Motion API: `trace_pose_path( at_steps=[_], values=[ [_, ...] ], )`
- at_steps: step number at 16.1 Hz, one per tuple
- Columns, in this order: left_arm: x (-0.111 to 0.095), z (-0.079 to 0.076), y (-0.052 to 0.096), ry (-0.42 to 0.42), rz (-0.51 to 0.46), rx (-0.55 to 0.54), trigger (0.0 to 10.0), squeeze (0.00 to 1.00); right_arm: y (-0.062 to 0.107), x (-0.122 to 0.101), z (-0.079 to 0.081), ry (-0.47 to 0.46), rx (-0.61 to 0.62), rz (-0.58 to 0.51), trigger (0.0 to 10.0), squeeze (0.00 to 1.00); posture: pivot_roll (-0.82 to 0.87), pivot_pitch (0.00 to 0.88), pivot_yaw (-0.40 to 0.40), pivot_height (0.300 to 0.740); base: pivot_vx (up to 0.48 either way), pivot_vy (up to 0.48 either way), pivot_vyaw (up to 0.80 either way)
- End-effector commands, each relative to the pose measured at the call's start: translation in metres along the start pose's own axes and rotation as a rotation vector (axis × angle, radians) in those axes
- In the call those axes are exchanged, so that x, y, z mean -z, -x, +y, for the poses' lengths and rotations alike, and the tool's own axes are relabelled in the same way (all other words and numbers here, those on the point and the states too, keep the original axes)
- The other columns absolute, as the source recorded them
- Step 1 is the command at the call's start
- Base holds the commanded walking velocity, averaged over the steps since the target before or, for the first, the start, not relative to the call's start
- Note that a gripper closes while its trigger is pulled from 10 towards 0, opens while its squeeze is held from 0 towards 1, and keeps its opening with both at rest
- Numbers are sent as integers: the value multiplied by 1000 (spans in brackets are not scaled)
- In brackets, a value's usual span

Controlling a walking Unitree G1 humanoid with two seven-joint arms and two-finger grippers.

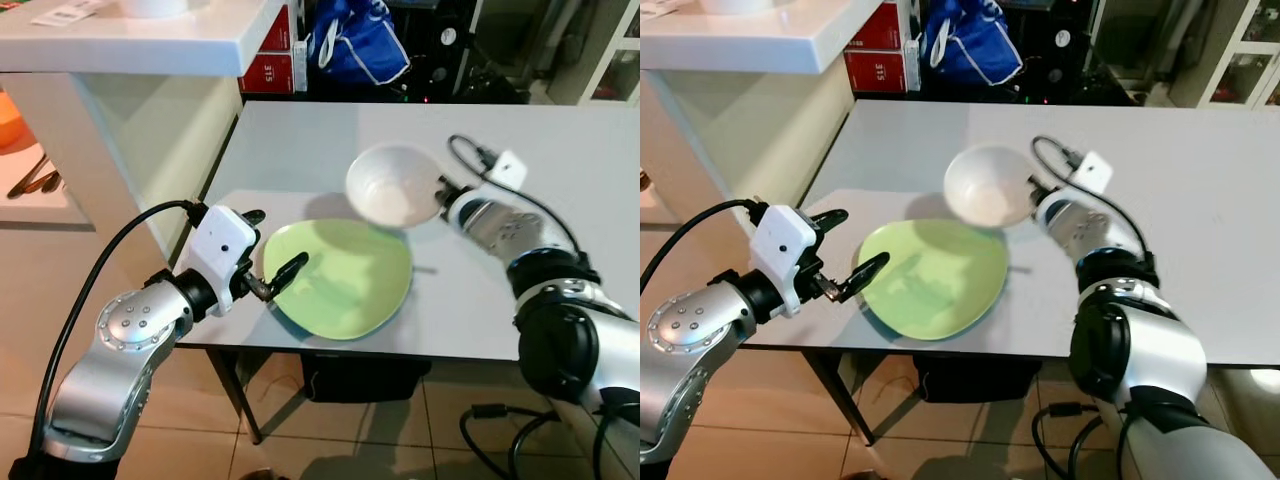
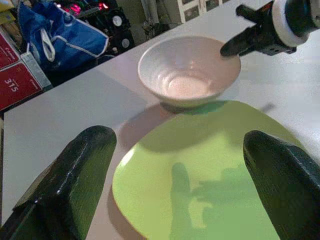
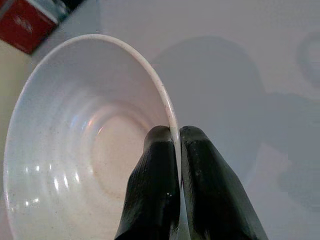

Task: Setting the table

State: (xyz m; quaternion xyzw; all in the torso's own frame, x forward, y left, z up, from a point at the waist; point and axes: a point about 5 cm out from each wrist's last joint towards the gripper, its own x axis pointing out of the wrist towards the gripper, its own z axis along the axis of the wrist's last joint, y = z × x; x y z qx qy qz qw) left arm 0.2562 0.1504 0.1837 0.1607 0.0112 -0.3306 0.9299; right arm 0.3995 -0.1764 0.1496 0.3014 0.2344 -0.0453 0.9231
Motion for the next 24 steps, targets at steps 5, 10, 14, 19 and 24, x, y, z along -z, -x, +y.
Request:
trace_pose_path(
  at_steps=[5,10,14,19,24],
  values=[
    [-1,-2,5,-19,20,12,10000,0,0,-4,2,2,9,-25,10000,0,60,0,13,740,0,0,0],
    [-4,3,4,-28,20,-7,10000,0,0,-13,8,-20,21,-81,10000,0,80,0,14,740,0,0,0],
    [-5,5,7,-34,28,-12,10000,0,0,-11,12,-33,16,-79,10000,365,95,0,12,740,0,0,0],
    [-11,13,6,-58,24,-50,10000,0,1,-21,20,-83,6,-133,10000,1000,147,0,-4,740,0,0,0],
    [-17,21,4,-71,6,-72,10000,0,2,-24,21,-104,2,-150,10000,1000,152,0,0,740,0,0,0]
  ],
)
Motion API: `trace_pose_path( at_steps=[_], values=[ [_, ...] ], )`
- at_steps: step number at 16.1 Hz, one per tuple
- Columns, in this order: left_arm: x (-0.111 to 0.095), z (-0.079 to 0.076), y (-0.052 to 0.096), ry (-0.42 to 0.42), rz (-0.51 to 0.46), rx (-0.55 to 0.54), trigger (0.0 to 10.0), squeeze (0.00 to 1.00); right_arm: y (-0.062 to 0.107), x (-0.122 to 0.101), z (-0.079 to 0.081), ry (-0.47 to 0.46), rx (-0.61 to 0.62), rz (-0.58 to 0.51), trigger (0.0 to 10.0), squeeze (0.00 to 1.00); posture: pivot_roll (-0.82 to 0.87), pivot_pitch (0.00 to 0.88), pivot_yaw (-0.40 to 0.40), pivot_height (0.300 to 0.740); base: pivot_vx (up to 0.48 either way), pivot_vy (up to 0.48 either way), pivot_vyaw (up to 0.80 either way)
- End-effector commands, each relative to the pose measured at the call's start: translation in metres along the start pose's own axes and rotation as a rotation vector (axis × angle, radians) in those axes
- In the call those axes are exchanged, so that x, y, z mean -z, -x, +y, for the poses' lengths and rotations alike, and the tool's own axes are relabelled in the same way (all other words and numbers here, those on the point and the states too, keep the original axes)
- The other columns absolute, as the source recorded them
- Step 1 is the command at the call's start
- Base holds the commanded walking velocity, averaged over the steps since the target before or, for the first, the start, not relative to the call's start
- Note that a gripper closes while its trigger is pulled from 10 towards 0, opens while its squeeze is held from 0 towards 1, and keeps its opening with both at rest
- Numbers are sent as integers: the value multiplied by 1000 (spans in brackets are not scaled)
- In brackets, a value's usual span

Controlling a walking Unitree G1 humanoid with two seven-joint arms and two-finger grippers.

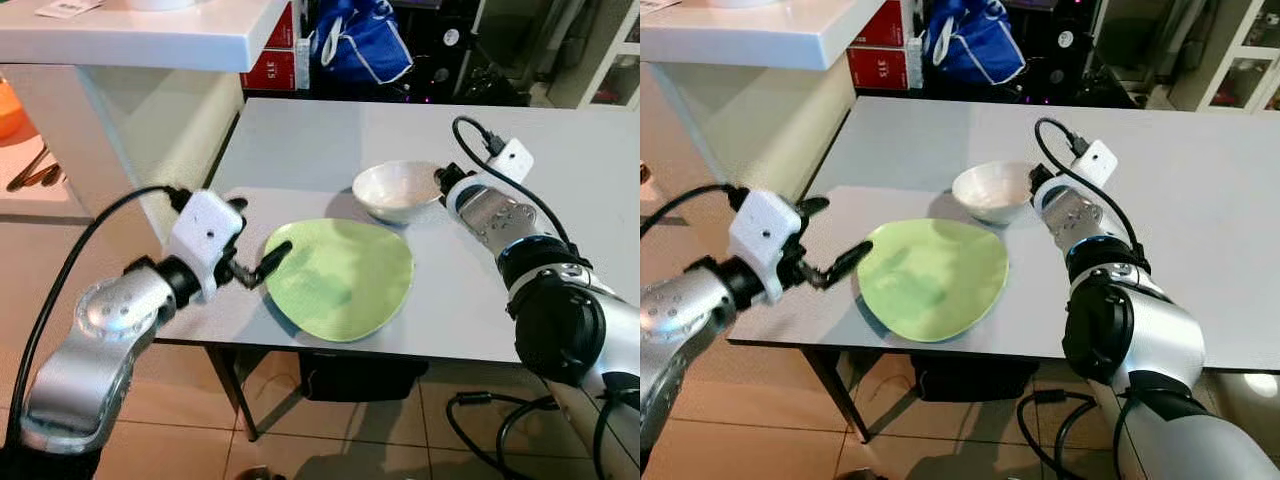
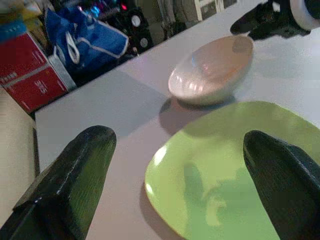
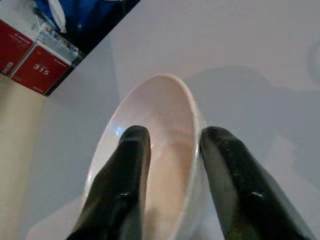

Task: Setting the table

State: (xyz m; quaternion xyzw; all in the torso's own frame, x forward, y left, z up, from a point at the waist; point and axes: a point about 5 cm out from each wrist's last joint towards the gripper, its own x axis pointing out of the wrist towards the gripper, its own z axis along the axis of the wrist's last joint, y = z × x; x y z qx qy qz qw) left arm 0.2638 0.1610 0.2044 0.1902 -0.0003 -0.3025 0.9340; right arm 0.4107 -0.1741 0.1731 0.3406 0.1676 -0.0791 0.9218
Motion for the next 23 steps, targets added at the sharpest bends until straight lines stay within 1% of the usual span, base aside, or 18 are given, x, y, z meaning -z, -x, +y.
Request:
trace_pose_path(
  at_steps=[1,2,3,4,6,8,10,11,12,13,15,16,17,18,19,21,22,23],
  values=[
    [-1,1,-2,-13,-3,-9,10000,0,0,0,-1,-11,14,0,10000,992,143,0,9,740,0,0,0],
    [0,0,-4,-14,-6,0,10000,0,0,4,-9,-24,38,12,10000,647,133,0,18,740,0,0,0],
    [-1,-2,-7,-12,-12,7,10000,0,0,7,-14,-23,52,19,10000,263,128,0,20,740,0,0,0],
    [-2,-2,-9,-11,-19,13,10000,0,0,9,-17,-23,55,22,10000,0,125,0,24,740,0,0,0],
    [-5,-1,-14,-13,-31,16,10000,0,0,9,-26,-23,73,19,10000,0,121,0,31,740,0,0,0],
    [-7,-1,-16,-20,-40,23,10000,0,1,3,-34,-4,82,-14,10000,0,123,0,36,740,0,0,0],
    [-13,0,-19,-36,-56,39,10000,0,2,-15,-32,49,9,-123,10000,0,134,0,36,740,0,0,0],
    [-15,0,-19,-37,-60,43,10000,0,4,-24,-31,45,-25,-168,10000,0,132,0,31,740,0,0,0],
    [-14,0,-17,-41,-50,49,10000,0,6,-34,-26,15,-94,-191,10000,0,134,0,16,740,0,0,0],
    [-13,-1,-13,-58,-36,55,10000,0,9,-44,-17,31,-238,-179,10000,0,137,0,8,740,0,0,0],
    [-12,3,-7,-70,-22,49,10000,0,15,-47,-6,127,-408,-151,10000,0,129,0,5,740,0,0,0],
    [-10,7,-2,-76,-7,45,10000,0,26,-45,3,272,-558,-129,10000,0,119,0,11,740,0,0,0],
    [-9,11,3,-77,10,52,10000,0,41,-25,8,534,-689,-56,10000,0,112,0,12,740,0,0,0],
    [-8,8,9,-86,23,108,10000,0,52,1,6,754,-756,42,10000,0,110,0,12,740,0,0,0],
    [-6,3,17,-107,47,172,10000,0,59,25,1,871,-805,122,10000,0,112,0,11,740,0,0,0],
    [-3,-2,26,-116,82,225,10000,0,64,48,0,932,-832,189,10000,0,112,0,11,740,0,0,0],
    [-3,-3,30,-105,92,249,10000,0,65,61,7,918,-844,219,10000,0,133,0,6,740,0,0,0],
    [-3,-4,31,-101,94,256,10000,0,67,66,9,912,-851,235,10000,0,133,0,6,740,0,0,0]
  ],
)
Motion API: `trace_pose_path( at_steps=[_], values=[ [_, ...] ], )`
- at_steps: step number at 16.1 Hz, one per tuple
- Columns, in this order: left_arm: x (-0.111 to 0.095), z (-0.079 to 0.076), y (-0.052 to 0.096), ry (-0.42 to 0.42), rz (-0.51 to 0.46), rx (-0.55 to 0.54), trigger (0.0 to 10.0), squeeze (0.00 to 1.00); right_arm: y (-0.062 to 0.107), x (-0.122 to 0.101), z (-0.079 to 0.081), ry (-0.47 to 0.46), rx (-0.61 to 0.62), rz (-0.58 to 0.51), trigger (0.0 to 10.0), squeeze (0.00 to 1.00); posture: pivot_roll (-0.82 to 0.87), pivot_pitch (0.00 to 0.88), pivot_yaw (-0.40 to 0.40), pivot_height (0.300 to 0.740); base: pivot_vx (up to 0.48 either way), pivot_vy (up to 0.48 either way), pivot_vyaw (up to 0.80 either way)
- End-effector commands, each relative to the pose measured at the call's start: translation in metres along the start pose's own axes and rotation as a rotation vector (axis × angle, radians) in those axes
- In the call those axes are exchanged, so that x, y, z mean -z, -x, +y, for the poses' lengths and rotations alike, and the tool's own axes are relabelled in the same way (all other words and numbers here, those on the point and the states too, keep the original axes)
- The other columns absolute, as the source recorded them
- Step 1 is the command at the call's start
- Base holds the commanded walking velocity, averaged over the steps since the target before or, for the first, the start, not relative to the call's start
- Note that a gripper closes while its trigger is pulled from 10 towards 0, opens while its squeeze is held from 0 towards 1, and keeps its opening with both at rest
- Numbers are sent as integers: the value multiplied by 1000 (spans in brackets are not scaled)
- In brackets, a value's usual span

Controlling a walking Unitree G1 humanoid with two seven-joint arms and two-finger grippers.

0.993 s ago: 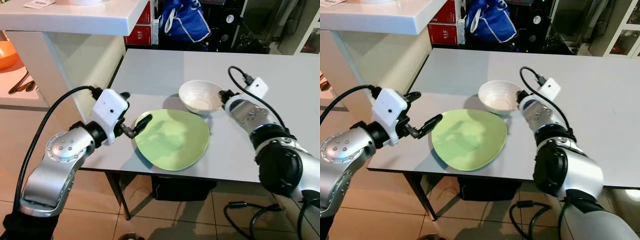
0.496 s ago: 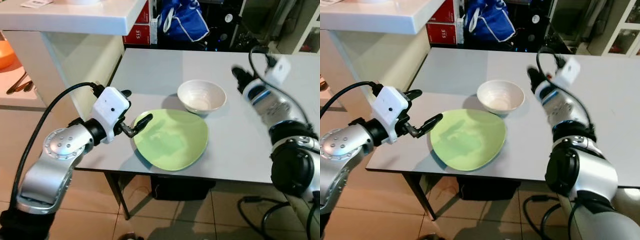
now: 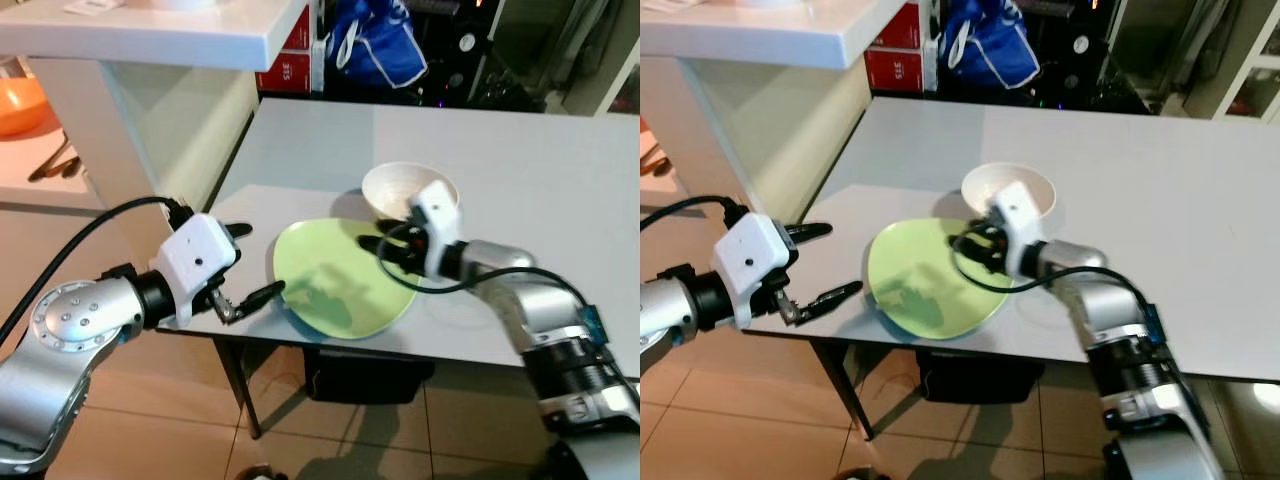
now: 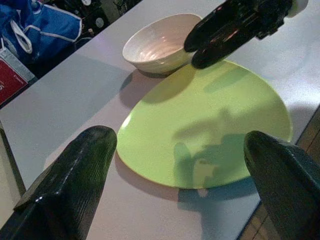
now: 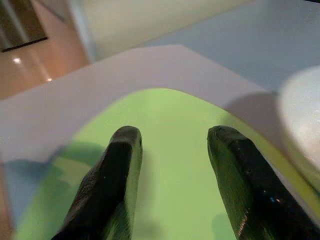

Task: Setting the table

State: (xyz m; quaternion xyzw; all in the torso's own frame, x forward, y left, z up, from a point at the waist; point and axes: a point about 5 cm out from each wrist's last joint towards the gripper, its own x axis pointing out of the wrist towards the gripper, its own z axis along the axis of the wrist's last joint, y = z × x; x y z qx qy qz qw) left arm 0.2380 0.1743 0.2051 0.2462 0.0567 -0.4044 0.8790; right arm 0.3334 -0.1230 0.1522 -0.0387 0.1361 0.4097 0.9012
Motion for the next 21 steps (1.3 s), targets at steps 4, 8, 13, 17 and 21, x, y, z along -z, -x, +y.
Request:
trace_pose_path(
  at_steps=[4,8,13,17,21],
  values=[
    [5,-6,8,-7,56,53,10000,0,-22,21,24,-3,0,197,10000,0,133,0,0,740,0,0,0],
    [4,-7,6,-6,55,64,10000,0,-37,38,24,-42,90,293,10000,0,129,0,11,740,0,0,0],
    [6,-7,1,-26,74,82,10000,0,-45,33,16,-109,163,293,10000,0,121,0,24,740,0,0,0],
    [5,-7,-2,-29,71,89,10000,0,-50,45,18,-81,143,372,10000,0,121,0,31,740,0,0,0],
    [5,-8,-2,-32,74,95,10000,0,-54,53,16,-35,152,433,10000,0,123,0,32,740,0,0,0]
  ],
)
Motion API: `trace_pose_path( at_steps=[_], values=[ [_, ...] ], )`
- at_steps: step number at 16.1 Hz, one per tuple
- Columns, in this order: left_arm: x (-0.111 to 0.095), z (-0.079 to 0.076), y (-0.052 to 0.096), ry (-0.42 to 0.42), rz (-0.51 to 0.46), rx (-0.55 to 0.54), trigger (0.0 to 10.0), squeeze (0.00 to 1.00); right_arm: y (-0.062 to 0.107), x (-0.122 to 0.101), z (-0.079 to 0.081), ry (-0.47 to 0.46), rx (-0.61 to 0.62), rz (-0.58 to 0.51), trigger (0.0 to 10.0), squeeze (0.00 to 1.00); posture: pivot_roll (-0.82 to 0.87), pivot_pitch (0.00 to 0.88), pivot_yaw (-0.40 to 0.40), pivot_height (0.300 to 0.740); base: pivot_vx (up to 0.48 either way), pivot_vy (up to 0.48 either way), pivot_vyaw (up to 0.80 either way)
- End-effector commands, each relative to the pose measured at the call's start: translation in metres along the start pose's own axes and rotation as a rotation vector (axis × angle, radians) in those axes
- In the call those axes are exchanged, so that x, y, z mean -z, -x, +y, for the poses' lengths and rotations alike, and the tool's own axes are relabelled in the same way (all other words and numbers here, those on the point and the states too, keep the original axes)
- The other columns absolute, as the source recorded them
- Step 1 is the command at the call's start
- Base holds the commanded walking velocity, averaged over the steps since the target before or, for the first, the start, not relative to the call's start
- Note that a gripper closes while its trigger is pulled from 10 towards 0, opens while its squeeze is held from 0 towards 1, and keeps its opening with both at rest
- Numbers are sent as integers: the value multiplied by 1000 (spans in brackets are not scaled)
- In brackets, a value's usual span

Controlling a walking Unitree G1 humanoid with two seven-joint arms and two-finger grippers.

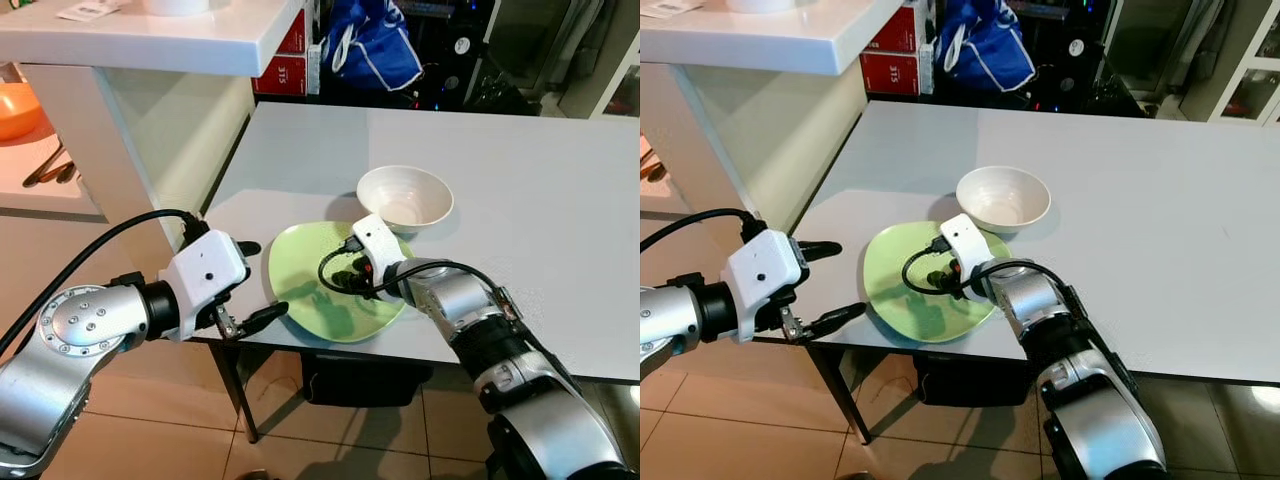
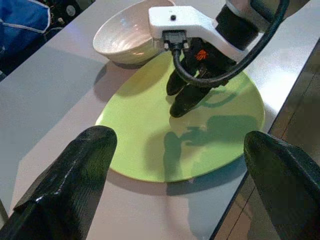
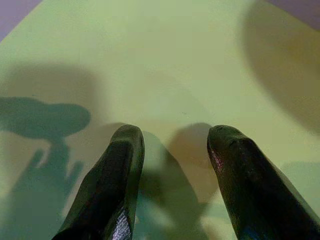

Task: Setting the table

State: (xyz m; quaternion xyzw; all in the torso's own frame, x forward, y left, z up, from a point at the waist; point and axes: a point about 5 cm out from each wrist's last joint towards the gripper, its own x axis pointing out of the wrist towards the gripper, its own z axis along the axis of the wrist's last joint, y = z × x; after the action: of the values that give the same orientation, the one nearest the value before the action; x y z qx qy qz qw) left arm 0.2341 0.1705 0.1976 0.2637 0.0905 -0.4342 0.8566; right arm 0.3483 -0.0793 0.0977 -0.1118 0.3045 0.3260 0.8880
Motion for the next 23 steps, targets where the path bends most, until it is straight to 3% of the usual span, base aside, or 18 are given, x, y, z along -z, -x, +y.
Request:
trace_pose_path(
  at_steps=[1,11,14,17,20,21,22,23],
  values=[
    [0,0,0,-15,13,11,10000,0,-3,10,-1,8,19,61,10000,0,123,0,32,740,0,0,0],
    [1,1,0,-19,17,6,10000,0,-5,-2,-22,34,147,48,10000,0,127,0,29,740,0,0,0],
    [-2,4,0,-25,8,-5,10000,0,-2,-18,-25,-11,154,-32,10000,0,135,0,25,740,0,0,0],
    [-14,13,-1,-2,-76,-96,10000,0,18,-54,-30,-68,133,-173,10000,0,135,0,16,740,0,0,0],
    [-30,16,-9,65,-207,-208,10000,0,63,-80,-30,-264,112,-374,10000,0,118,0,-11,740,0,0,0],
    [-29,27,-19,89,-200,-369,10000,0,78,-82,-27,-311,134,-449,10000,0,104,0,-9,740,0,0,0],
    [-28,31,-22,105,-188,-424,10000,0,82,-82,-27,-314,149,-464,10000,0,104,0,-9,740,0,0,0],
    [-28,38,-33,130,-186,-560,10000,0,90,-74,-29,-344,282,-536,10000,0,73,0,-1,740,0,0,0]
  ],
)
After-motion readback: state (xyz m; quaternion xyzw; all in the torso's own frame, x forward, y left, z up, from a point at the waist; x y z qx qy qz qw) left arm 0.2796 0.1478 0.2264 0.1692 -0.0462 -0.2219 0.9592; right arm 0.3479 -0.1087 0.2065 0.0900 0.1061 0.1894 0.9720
